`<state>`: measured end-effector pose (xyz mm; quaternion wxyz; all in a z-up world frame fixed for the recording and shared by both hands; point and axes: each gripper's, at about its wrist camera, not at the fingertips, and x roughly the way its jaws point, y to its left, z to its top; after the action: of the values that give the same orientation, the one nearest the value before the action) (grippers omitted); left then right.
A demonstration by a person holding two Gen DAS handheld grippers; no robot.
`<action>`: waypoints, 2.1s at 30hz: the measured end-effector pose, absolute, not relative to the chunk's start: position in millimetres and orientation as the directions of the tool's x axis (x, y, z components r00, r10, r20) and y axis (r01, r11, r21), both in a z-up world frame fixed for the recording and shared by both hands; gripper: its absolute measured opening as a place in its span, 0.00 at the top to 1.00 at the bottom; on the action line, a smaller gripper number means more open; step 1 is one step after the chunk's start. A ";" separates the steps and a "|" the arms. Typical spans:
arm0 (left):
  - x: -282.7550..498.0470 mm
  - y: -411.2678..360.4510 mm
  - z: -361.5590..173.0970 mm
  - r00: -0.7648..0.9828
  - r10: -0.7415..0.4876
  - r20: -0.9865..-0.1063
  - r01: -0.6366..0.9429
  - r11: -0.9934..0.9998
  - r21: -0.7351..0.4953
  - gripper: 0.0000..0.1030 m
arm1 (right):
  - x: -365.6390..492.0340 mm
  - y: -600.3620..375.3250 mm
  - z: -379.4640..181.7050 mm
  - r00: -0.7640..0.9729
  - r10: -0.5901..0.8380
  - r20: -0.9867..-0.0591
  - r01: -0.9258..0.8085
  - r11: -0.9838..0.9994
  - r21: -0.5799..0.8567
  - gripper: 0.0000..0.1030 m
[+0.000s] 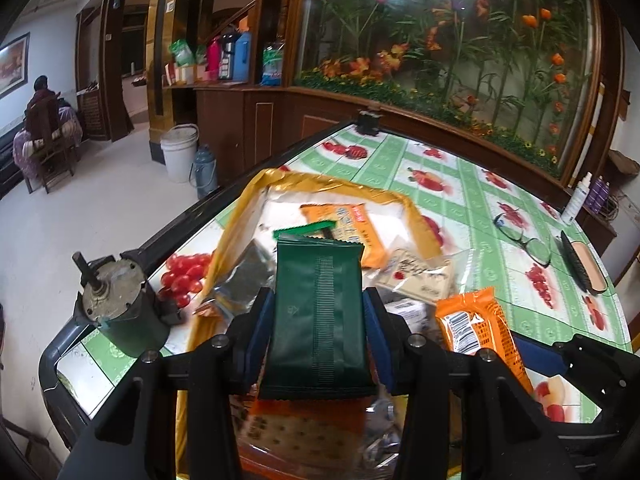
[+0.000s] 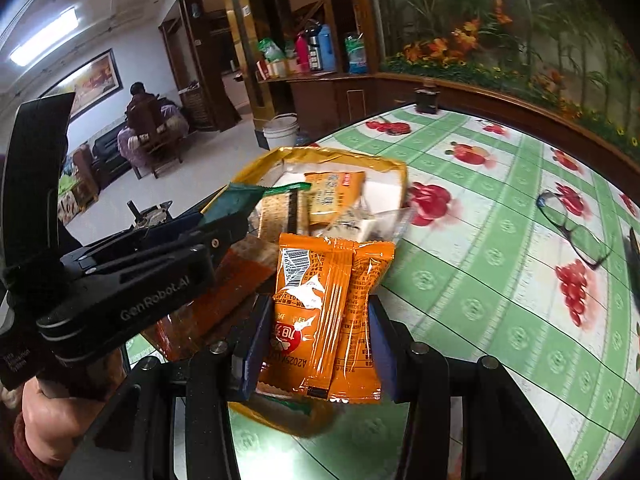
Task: Organize snacks
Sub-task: 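Lower the green pouch and orange wrapper into the tray and open both grippers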
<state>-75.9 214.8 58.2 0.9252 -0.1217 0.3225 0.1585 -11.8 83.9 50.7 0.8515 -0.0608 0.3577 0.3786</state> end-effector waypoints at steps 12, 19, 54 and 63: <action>-75.7 224.6 43.6 0.740 0.211 -0.639 -0.372 0.920 -0.126 0.57 | -4.7 114.6 32.2 0.448 0.576 -0.684 -0.696 0.705 0.138 0.51; -73.2 228.0 42.3 0.742 0.194 -0.641 -0.366 0.919 -0.146 0.57 | 3.0 118.1 25.1 0.451 0.567 -0.689 -0.689 0.712 0.135 0.51; -67.4 213.7 42.6 0.722 0.238 -0.650 -0.370 0.926 -0.071 0.51 | -1.6 111.1 20.9 0.462 0.595 -0.658 -0.699 0.701 0.142 0.45; -69.3 203.6 45.4 0.719 0.268 -0.641 -0.375 0.927 -0.032 0.46 | -3.4 106.9 23.5 0.450 0.608 -0.654 -0.706 0.691 0.156 0.44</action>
<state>-69.3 203.6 45.4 0.9236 -0.0800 0.3319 0.1741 -3.4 106.9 23.5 0.8485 -0.0694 0.3540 0.3871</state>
